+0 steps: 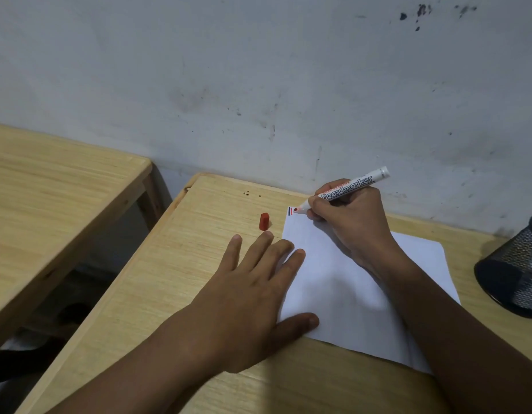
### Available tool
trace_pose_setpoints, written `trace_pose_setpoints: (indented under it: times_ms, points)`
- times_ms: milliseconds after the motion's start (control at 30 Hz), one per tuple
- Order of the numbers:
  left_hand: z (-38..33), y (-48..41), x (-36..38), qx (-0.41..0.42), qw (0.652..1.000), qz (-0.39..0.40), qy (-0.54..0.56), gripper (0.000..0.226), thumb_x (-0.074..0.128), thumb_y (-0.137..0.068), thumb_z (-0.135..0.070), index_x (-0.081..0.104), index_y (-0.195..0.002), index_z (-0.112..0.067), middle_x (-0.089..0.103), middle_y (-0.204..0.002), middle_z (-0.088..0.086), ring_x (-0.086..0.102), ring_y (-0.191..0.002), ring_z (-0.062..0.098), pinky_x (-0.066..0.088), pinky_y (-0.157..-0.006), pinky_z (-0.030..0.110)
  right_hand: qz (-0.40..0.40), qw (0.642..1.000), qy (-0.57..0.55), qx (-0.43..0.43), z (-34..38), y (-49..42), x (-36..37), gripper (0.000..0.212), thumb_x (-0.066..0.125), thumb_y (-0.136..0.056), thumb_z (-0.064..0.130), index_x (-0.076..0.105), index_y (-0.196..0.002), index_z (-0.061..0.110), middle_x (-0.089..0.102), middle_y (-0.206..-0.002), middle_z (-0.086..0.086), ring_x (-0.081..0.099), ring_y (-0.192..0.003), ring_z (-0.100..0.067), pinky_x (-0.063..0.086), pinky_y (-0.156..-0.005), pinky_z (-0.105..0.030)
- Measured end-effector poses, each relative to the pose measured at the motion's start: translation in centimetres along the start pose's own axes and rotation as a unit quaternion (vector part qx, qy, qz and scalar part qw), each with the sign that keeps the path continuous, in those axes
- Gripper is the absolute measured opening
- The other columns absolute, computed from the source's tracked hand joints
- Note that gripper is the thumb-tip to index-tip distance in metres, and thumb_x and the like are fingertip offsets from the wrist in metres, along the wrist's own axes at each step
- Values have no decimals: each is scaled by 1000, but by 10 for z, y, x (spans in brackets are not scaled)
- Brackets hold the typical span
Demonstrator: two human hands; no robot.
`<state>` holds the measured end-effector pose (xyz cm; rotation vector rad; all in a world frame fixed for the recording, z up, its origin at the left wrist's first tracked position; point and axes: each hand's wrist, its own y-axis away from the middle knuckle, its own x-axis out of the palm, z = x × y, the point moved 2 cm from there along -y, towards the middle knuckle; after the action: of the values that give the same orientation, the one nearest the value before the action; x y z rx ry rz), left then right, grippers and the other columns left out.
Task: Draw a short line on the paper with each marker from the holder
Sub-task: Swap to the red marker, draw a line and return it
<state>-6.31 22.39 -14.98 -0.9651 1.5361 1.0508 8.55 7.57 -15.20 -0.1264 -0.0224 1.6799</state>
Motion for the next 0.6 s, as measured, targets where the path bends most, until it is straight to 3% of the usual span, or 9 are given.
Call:
trace_pose_setpoints:
  times_ms: [100,233,333,433,533,600]
  points:
    - [1,0,0,4,1000,-10,10,81,15,-91,-75,-9,-156,-33,-8,-165,-10,-21,-149,14,-15,-120,47,-13,999,-35,19,1,2,-1,13,74,-78,1,67,-73,11,68,-82,-34,66,-72,-32,54,-69,-40]
    - [0,0,-1,1,999,-24,25,80,21,-92,-74,1,-157,-32,1,-165,-8,-13,-150,14,-8,-121,51,-9,992,-114,44,15,8,-4,15,72,-85,-5,65,-81,7,68,-70,-13,66,-66,-26,56,-73,-37]
    - [-4,3,-6,3,997,-65,40,79,29,-90,-72,13,-156,-31,15,-162,-7,1,-150,15,1,-121,52,-33,985,-168,9,36,13,-13,10,73,-87,-3,65,-90,3,72,-68,-4,69,-66,-20,58,-74,-31]
    - [-8,7,-8,-11,986,-146,73,73,34,-87,-73,30,-148,-33,31,-152,-8,20,-141,14,13,-116,51,-44,984,-173,-27,61,25,-22,10,72,-87,-4,66,-89,3,72,-69,-5,71,-64,-17,62,-72,-26]
    - [-2,-2,-18,-81,948,-296,85,54,41,-90,-65,48,-133,-33,45,-135,-8,37,-128,16,23,-103,44,-48,983,-170,-45,78,40,-32,10,71,-87,-7,64,-90,1,70,-73,-10,72,-62,-17,62,-71,-26]
    - [10,-14,-28,-162,935,-305,80,45,45,-94,-54,52,-132,-33,49,-132,-6,41,-123,20,24,-97,44,-46,984,-165,-49,85,51,-38,11,71,-87,-7,64,-93,-1,70,-76,-13,72,-63,-18,62,-71,-27]
